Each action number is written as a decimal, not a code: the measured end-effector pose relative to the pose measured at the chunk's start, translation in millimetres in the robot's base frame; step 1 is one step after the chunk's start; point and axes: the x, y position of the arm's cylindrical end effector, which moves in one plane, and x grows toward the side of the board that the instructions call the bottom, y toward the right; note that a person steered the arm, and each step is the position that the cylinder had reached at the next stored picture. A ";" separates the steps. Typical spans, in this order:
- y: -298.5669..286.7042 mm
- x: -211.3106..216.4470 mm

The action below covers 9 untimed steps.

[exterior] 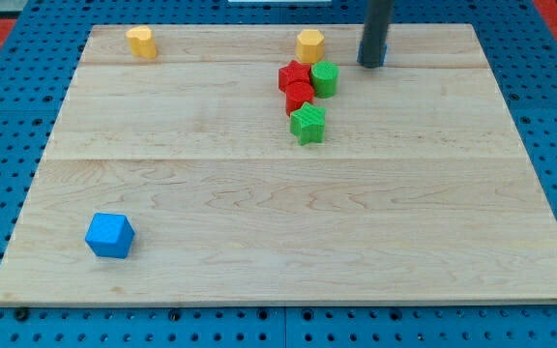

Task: Slightly push the yellow hexagon right to the yellow heart

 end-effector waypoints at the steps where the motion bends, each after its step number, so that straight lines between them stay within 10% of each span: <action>1: 8.2 -18.5; 5: -130.6 -33.7; 9: -135.8 -39.4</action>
